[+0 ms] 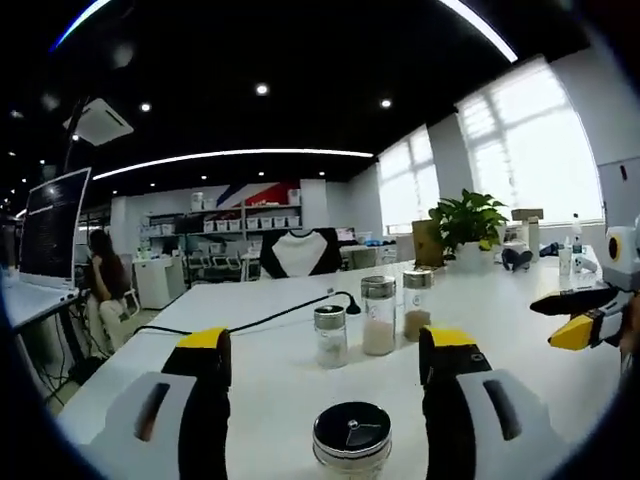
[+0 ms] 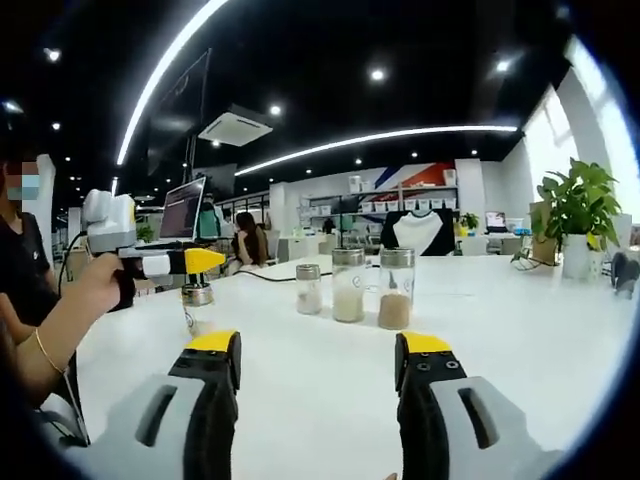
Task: Rotate the seasoning bottle until the label or dispensing opening points toward the visible target arrow and the bottle remains upright within the marked orientation range
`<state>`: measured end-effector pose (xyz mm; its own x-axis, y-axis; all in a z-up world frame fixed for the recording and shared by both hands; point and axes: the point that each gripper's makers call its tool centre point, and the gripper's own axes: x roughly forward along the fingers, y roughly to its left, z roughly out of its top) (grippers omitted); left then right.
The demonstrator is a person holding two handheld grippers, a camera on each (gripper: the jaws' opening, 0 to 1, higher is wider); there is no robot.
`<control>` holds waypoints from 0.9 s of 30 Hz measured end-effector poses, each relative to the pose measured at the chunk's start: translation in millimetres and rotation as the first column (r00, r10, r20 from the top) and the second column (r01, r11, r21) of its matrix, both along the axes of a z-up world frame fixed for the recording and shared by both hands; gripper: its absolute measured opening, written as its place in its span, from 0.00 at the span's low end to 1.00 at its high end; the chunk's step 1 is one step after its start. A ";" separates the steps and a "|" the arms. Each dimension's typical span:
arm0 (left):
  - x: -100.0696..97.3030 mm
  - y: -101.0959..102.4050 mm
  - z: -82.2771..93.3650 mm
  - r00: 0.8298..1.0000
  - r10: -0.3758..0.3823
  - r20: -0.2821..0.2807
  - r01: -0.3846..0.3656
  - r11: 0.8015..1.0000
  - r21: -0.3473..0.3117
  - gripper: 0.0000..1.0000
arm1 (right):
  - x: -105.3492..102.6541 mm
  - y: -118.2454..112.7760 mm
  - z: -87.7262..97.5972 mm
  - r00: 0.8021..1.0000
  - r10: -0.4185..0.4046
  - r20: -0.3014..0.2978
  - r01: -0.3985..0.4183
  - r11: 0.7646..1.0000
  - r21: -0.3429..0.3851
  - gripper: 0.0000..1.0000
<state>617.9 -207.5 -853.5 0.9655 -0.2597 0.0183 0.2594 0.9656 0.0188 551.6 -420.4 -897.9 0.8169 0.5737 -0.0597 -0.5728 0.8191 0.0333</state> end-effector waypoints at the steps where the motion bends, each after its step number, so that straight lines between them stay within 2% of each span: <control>1: 2.3 0.4 -1.1 1.000 0.006 -0.009 -0.006 1.000 -0.003 0.92 | -0.1 -0.7 0.3 1.000 -0.002 0.000 0.002 1.000 0.003 0.64; 5: 7.5 4.5 -4.1 0.998 0.045 -0.039 -0.046 0.999 -0.026 0.96 | -0.8 -2.1 -0.1 1.000 -0.002 -0.003 0.002 1.000 0.000 0.65; 7: 8.2 3.0 -1.1 0.998 0.058 -0.030 -0.060 0.996 -0.063 0.96 | -0.7 -2.2 -0.4 1.000 -0.002 -0.003 0.002 1.000 -0.004 0.64; 12: 15.1 -7.4 9.3 0.998 0.069 -0.012 -0.070 0.996 -0.062 0.96 | -2.3 -3.0 1.6 1.000 -0.002 0.003 0.002 1.000 -0.003 0.64; 15: 19.5 -15.2 28.0 0.997 0.058 0.052 -0.052 0.994 -0.097 0.92 | -3.4 -6.2 1.6 1.000 -0.008 0.008 0.008 1.000 -0.029 0.64; 16: 20.8 -15.4 37.0 0.994 0.072 0.082 -0.064 0.993 -0.097 0.90 | -4.3 -7.8 2.5 1.000 -0.009 0.010 0.009 0.999 -0.030 0.64; 19: 26.2 -19.6 51.8 0.990 0.092 0.109 -0.085 0.994 -0.068 0.91 | -6.1 -13.1 4.6 1.000 -0.016 0.015 0.017 0.999 -0.028 0.64; 27: 58.3 -33.1 62.1 0.989 0.125 0.079 -0.121 0.991 -0.059 0.93 | -2.4 -19.2 12.8 0.999 -0.034 0.026 0.034 0.999 0.005 0.64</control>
